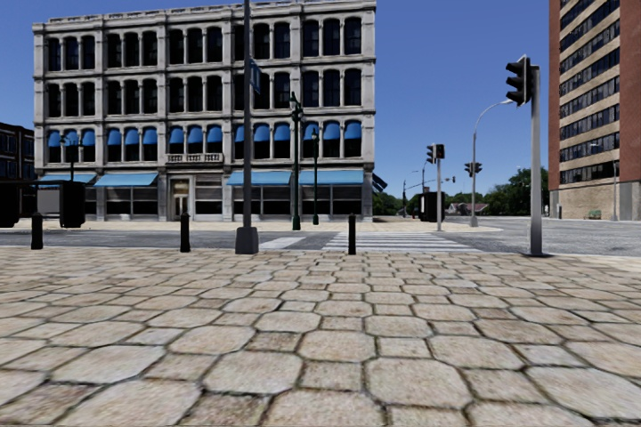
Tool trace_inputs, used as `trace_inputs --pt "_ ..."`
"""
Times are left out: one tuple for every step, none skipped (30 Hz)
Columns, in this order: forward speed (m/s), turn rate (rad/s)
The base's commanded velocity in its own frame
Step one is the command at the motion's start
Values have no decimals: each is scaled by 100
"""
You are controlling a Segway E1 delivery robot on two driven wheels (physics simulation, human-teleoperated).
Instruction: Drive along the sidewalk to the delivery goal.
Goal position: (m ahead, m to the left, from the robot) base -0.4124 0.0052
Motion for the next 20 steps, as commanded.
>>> trace_inputs --pt "0 0" --pt "0 0" --pt "0 0" --pt "0 0" --pt "0 0" --pt "0 0" --pt "0 0" --pt "0 0" --pt "0 0" --pt "0 0" --pt "0 0" --pt "0 0" --pt "0 0" --pt "0 0" --pt "0 0" --pt "0 0" --pt "0 0" --pt "0 0" --pt "0 0" --pt "0 0"
